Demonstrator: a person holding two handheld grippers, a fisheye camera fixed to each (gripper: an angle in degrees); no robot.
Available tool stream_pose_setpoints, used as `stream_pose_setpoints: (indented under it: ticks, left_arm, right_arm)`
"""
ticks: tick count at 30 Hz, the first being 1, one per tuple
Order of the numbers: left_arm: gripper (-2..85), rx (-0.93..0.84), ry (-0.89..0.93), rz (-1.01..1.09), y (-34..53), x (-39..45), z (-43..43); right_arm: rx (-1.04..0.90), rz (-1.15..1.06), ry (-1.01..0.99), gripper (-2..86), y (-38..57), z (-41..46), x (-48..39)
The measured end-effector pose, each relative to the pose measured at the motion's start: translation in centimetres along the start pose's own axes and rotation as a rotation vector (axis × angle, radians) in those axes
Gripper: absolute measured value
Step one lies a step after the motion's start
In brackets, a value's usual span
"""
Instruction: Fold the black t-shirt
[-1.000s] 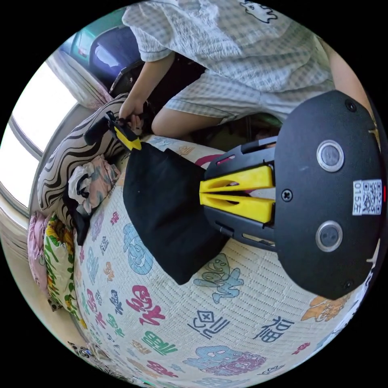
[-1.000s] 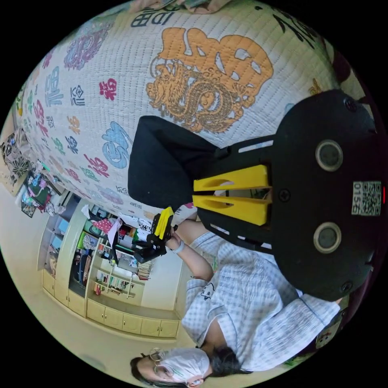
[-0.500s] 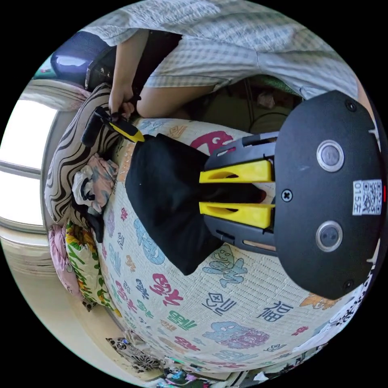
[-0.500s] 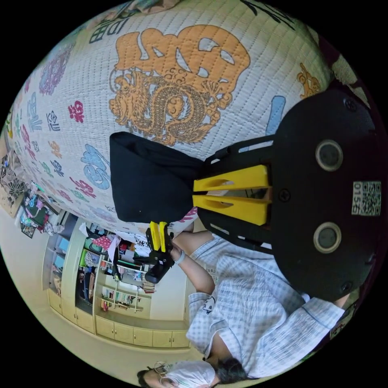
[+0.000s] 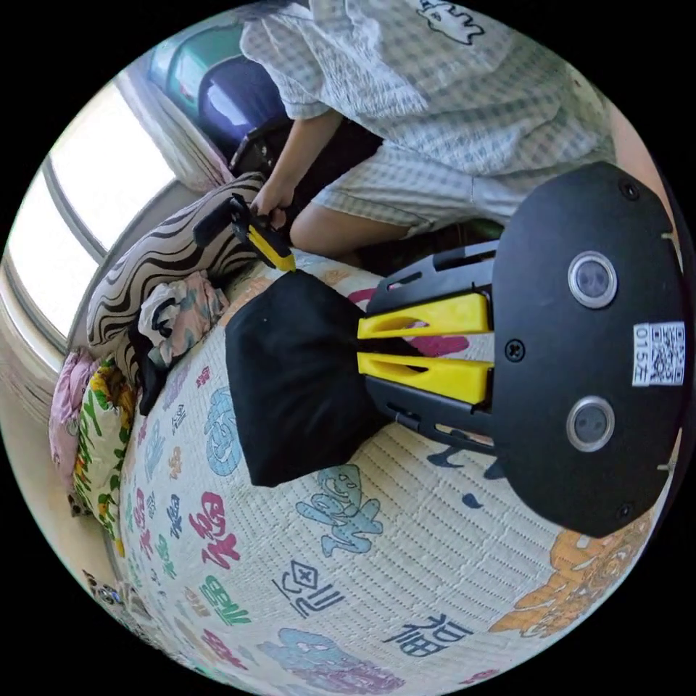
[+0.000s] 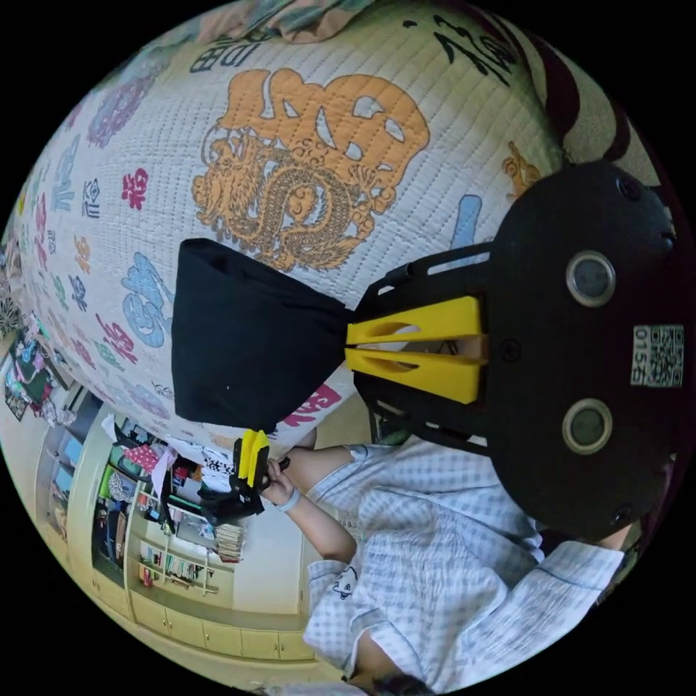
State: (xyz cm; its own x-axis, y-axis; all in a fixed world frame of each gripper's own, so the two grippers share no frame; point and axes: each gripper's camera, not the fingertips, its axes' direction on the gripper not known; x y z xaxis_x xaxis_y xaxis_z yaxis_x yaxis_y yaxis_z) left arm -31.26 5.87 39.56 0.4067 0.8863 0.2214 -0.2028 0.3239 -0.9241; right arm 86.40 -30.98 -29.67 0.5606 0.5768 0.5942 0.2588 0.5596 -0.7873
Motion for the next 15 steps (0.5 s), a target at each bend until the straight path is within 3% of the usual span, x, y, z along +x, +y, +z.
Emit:
stream_pose_setpoints:
  ticks: [3,6,11,15]
  left_arm:
    - [4.9,0.138,0.071,-0.034,0.4,-0.3,-4.4]
    - [4.6,0.152,0.094,-0.051,-0.7,-1.0,-5.4]
    - [-0.3,-0.038,0.107,-0.142,-0.9,-4.0,-4.0]
    - [-0.6,-0.068,0.117,-0.148,-0.9,-4.8,-6.8]
  right_arm:
    - [0.119,-0.033,0.021,-0.4,0.7,-1.7,-1.2]
    - [0.259,-0.106,0.045,-0.5,-0.9,-1.8,-3.1]
    - [-0.030,-0.131,0.166,-0.6,-6.3,6.0,-2.8]
    - [0.004,-0.082,0.088,-0.5,-5.6,6.8,-0.9]
